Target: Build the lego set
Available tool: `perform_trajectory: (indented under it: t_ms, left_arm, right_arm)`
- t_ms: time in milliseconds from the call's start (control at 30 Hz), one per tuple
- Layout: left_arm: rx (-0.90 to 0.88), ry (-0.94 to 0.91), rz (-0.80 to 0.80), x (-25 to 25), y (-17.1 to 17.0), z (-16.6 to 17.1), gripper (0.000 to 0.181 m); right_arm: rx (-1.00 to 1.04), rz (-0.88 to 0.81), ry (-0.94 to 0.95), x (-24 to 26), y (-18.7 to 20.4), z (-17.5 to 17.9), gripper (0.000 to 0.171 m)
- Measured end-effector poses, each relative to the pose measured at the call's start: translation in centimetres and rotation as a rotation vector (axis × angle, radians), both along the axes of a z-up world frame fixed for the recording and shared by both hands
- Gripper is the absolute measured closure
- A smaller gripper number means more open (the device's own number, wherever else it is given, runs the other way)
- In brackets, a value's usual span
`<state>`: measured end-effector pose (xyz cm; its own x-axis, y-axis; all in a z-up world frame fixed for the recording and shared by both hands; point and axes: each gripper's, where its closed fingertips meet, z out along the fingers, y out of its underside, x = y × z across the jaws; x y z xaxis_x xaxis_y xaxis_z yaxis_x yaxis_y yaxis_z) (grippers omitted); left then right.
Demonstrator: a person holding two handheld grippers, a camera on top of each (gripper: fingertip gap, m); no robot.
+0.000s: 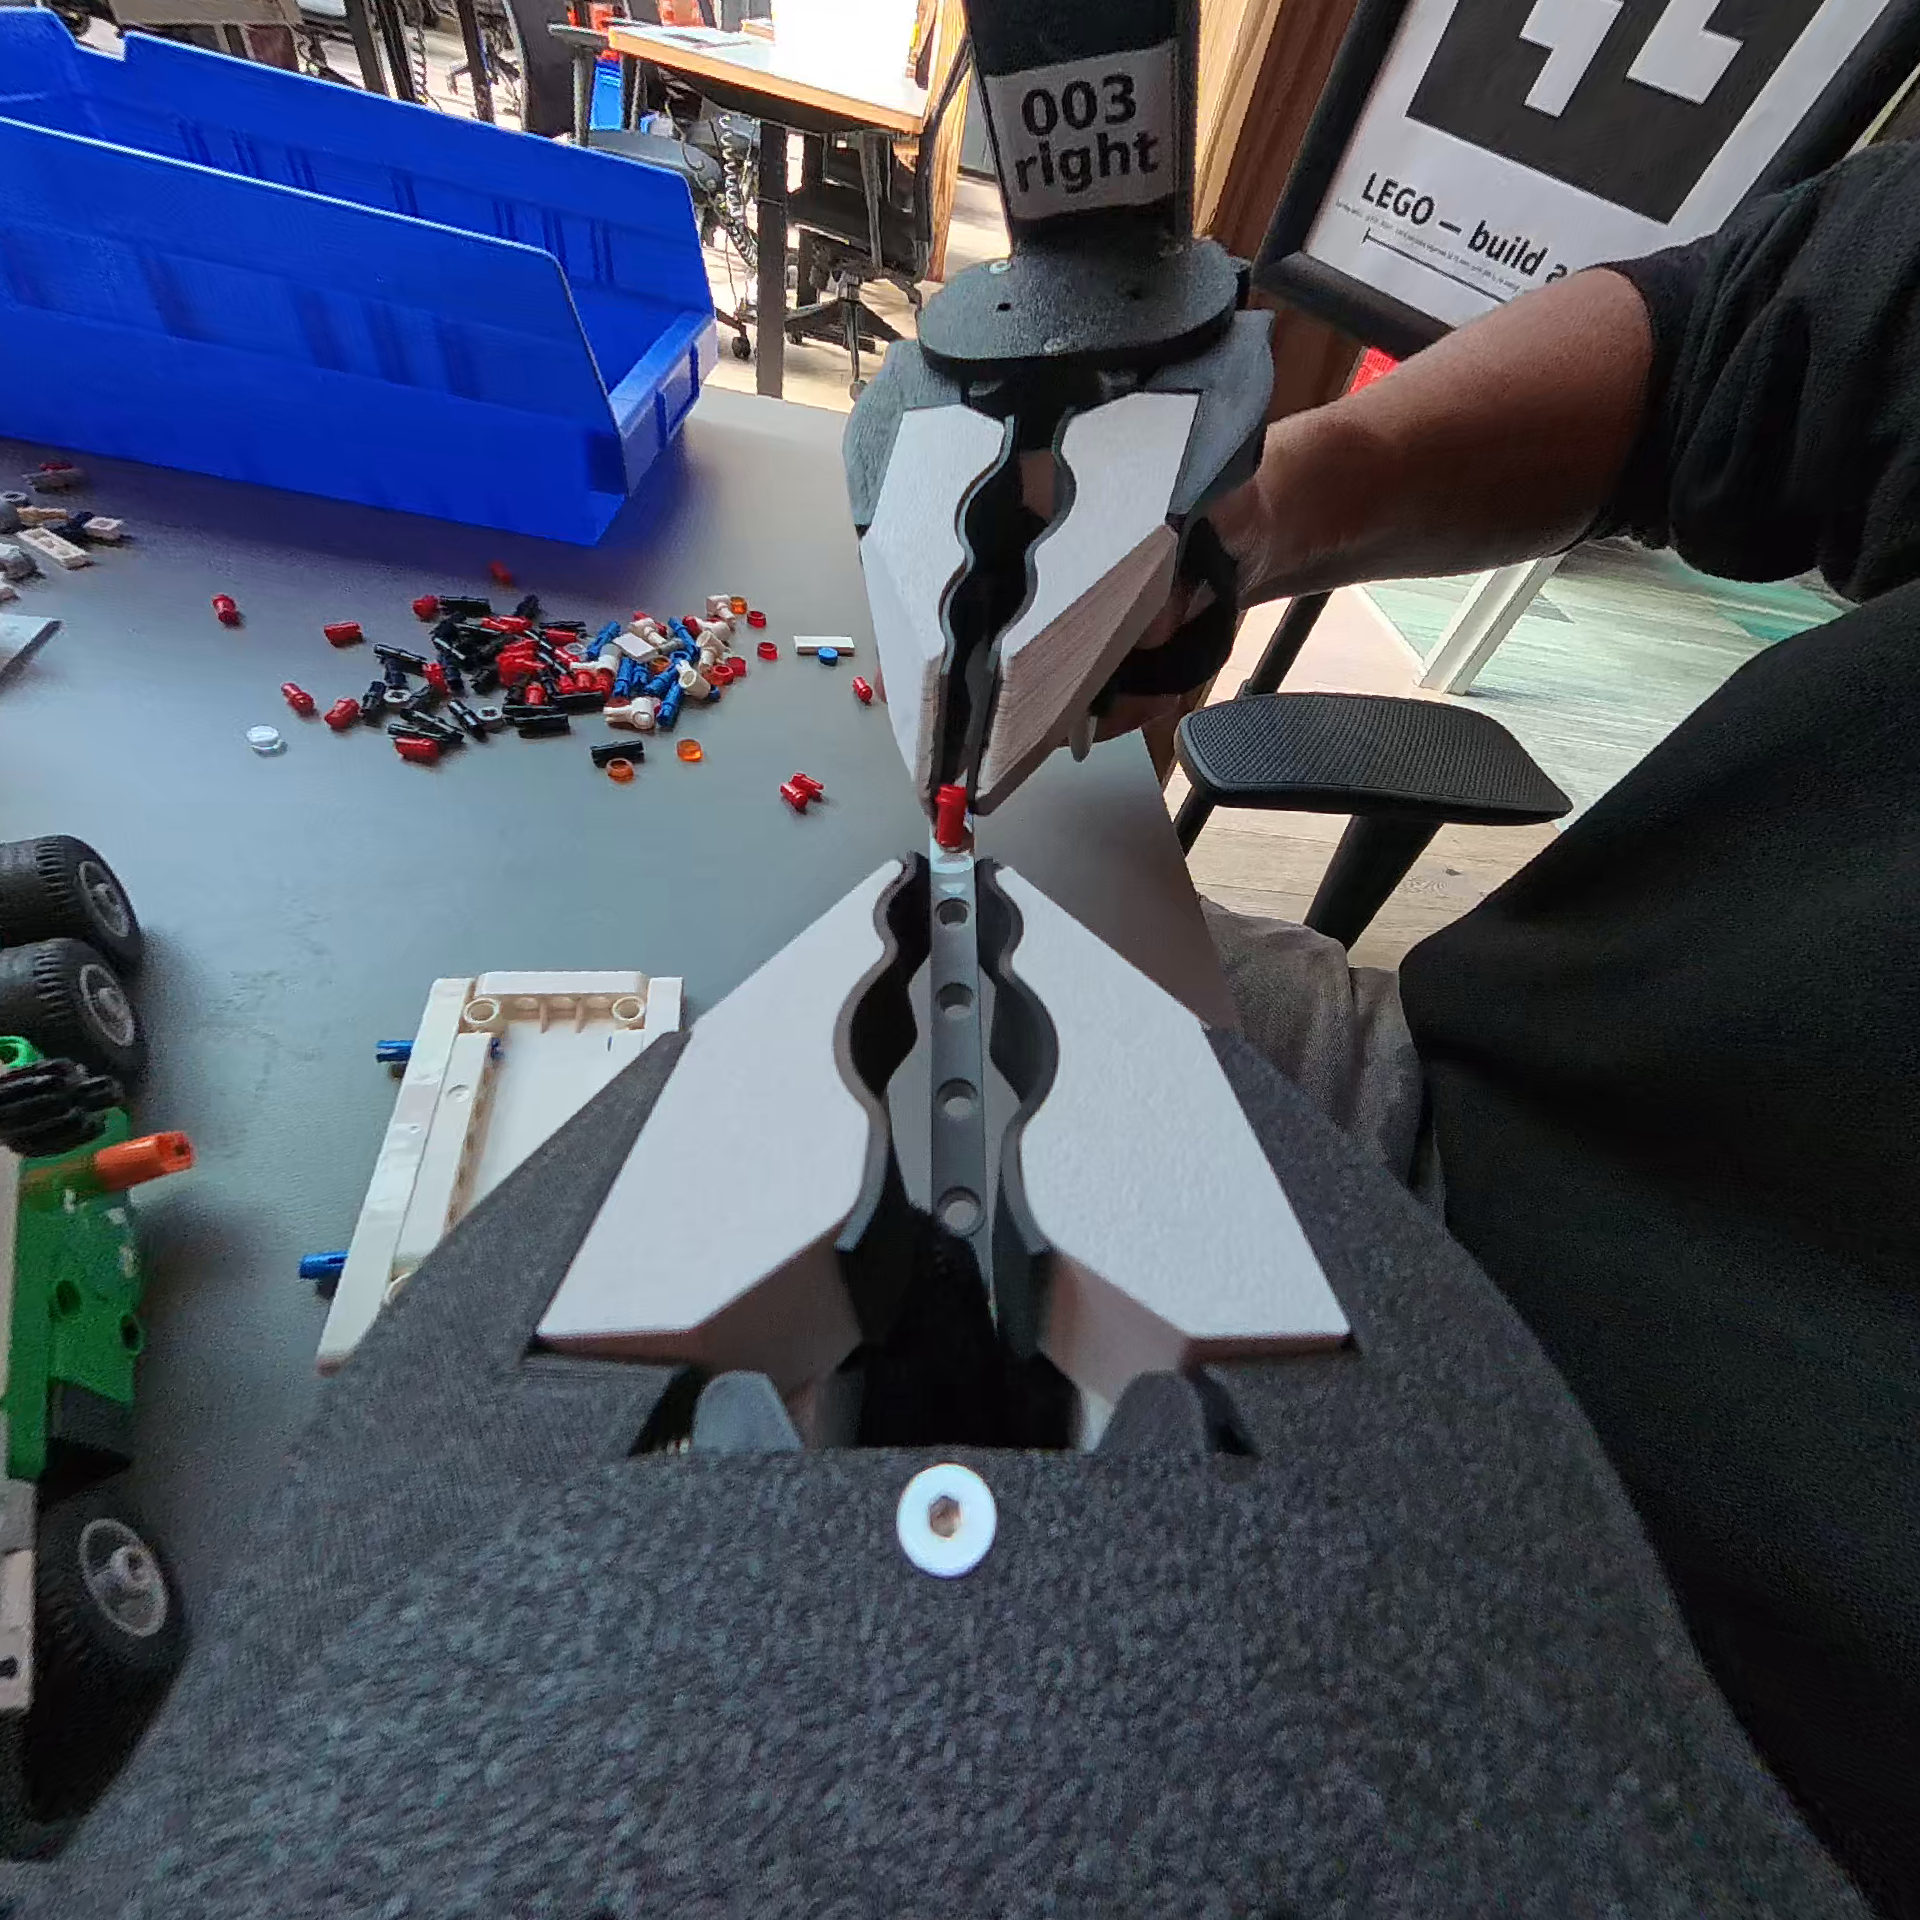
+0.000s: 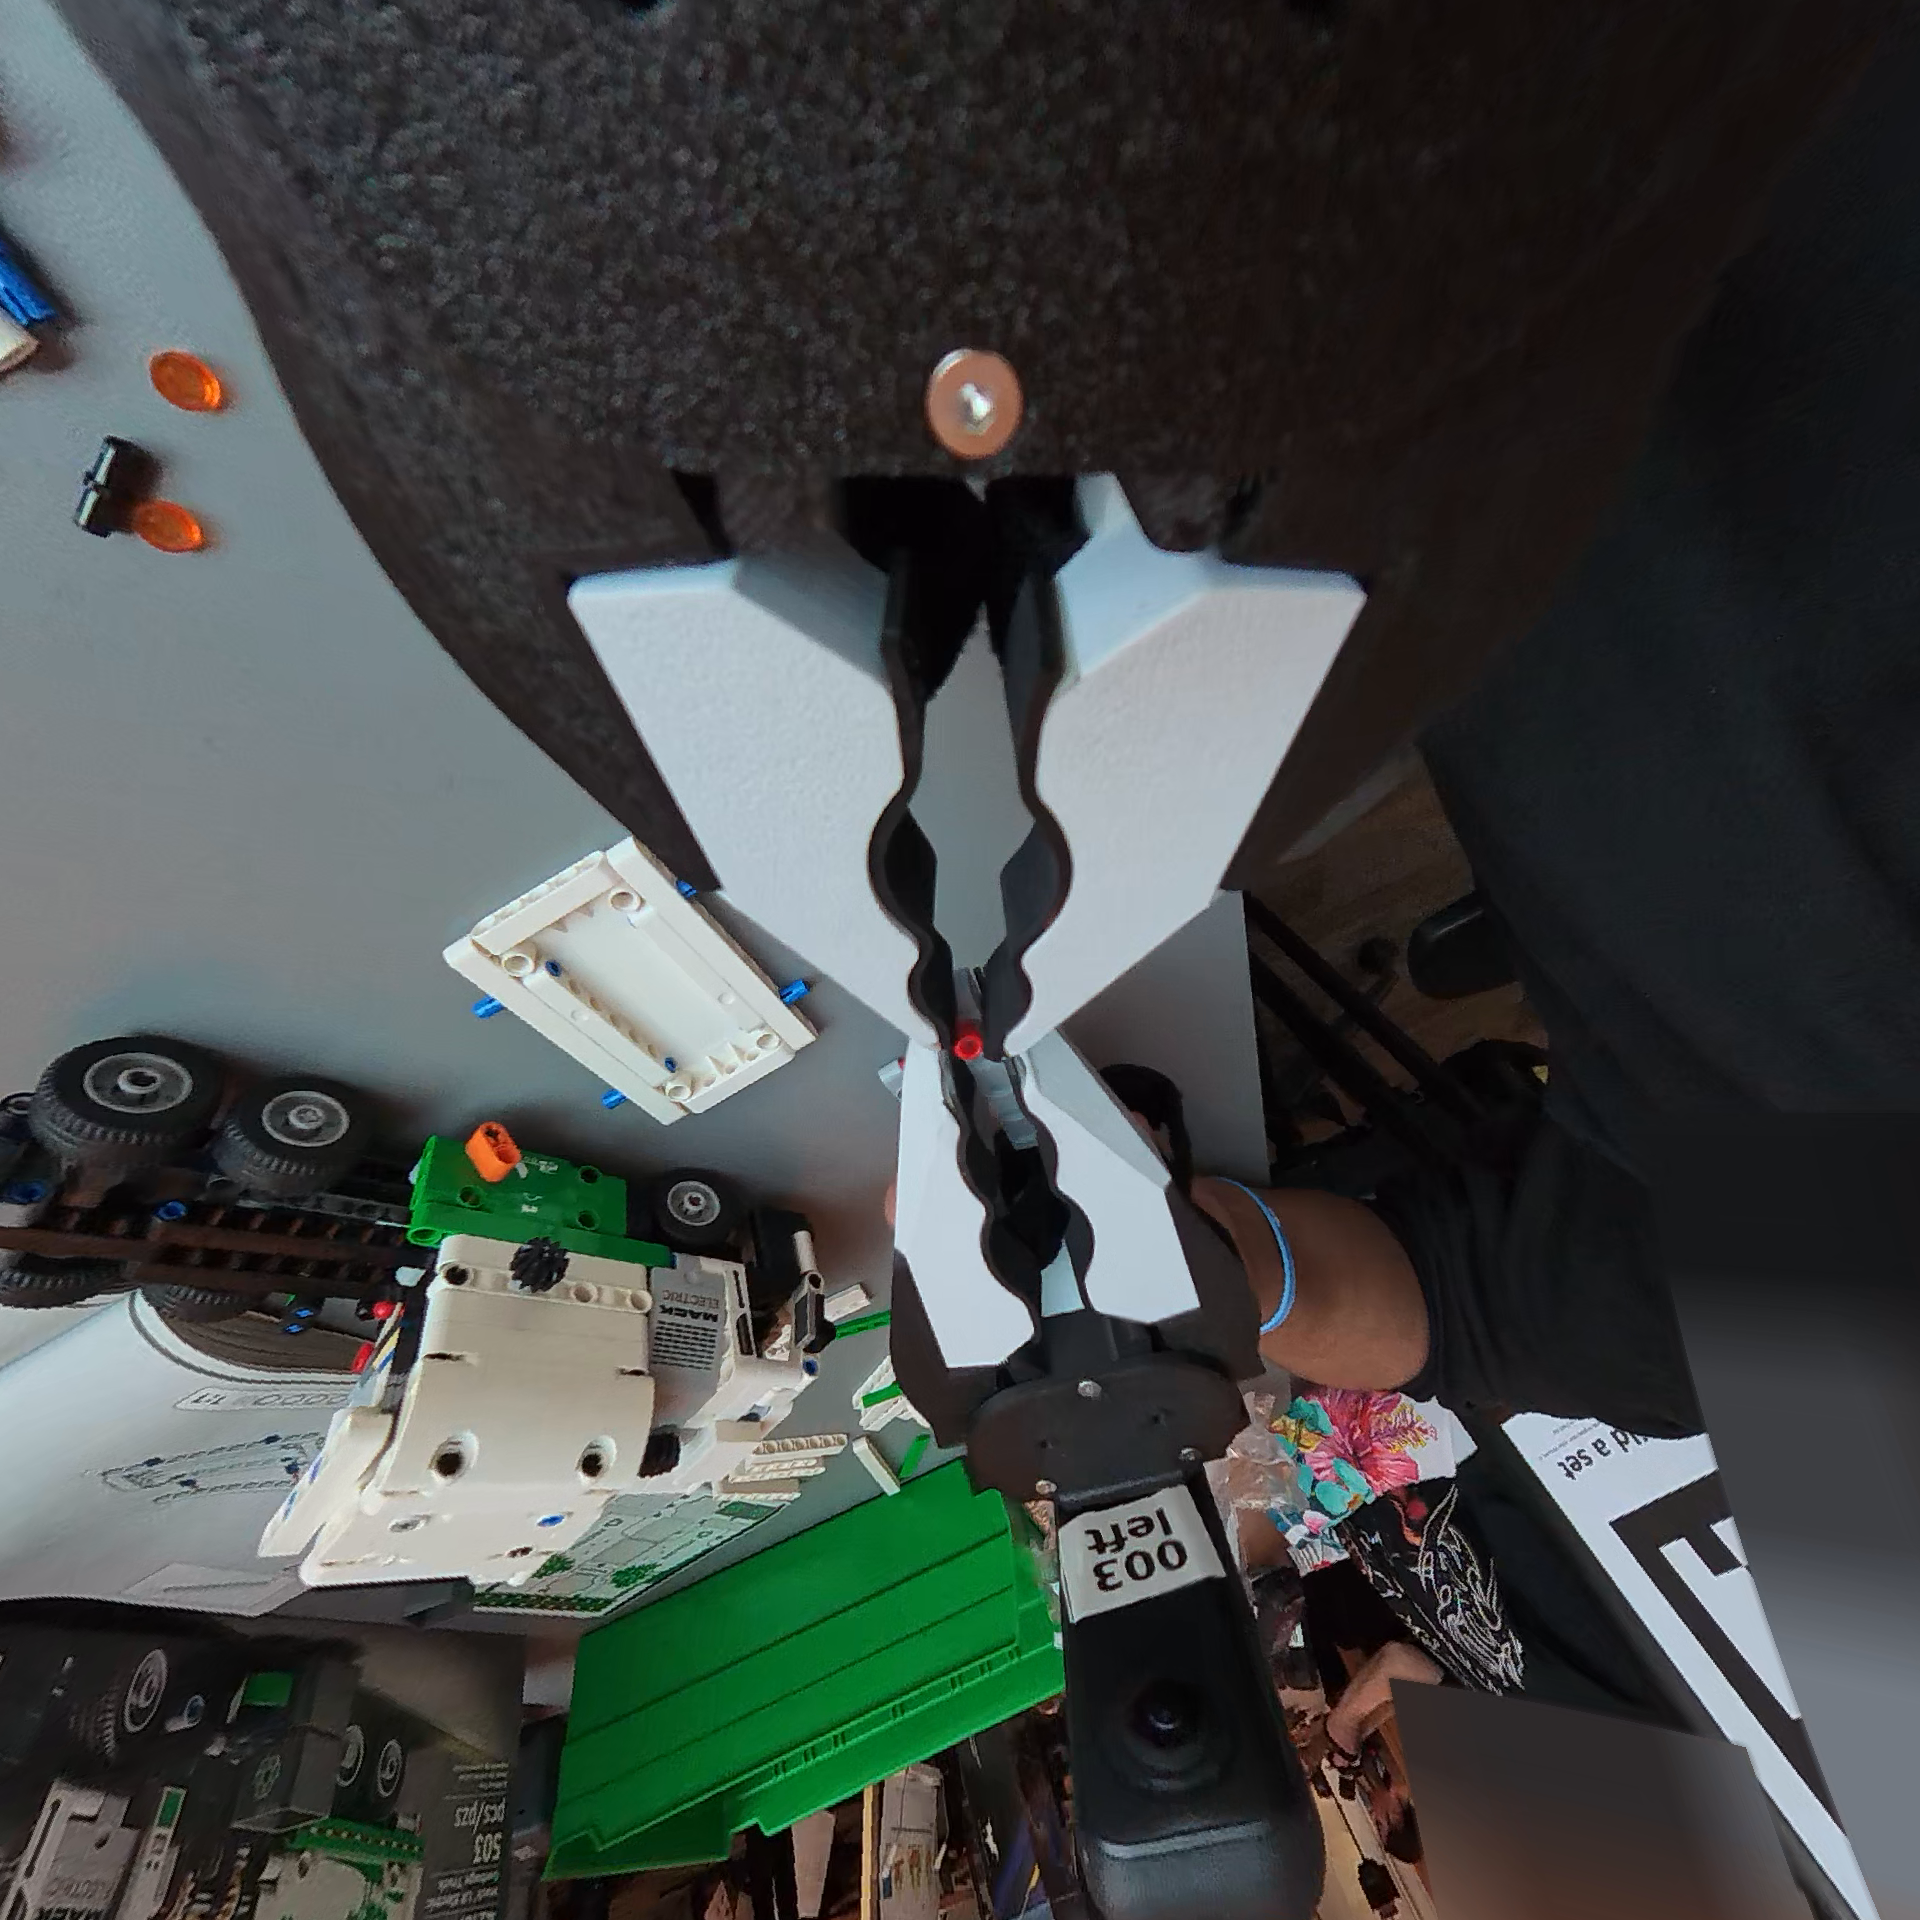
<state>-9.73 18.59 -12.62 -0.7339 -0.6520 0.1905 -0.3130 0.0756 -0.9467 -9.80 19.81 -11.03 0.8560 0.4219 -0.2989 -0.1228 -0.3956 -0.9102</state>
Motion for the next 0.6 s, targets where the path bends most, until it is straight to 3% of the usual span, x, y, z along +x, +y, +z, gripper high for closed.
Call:
perform_trajectory:
  t_ms: [133, 367, 600]
  left_arm:
    - [-0.011, 0.008, -0.003, 0.0, 0.0, 0.0, 0.175]
    - [-0.162, 0.097, -0.056, -0.4, -0.1, 0.8, 0.175]
    - [-0.236, 0.158, -0.067, -0.4, -0.1, 0.9, 0.175]
  right_arm:
    - [0.081, -0.027, -0.142, 0.4, -0.2, 1.0, 0.168]
    - [0.377, -0.101, -0.895, -0.3, -1.3, 1.8, 0.168]
    - [0.394, -0.287, -1.002, -0.4, -0.9, 0.7, 0.168]
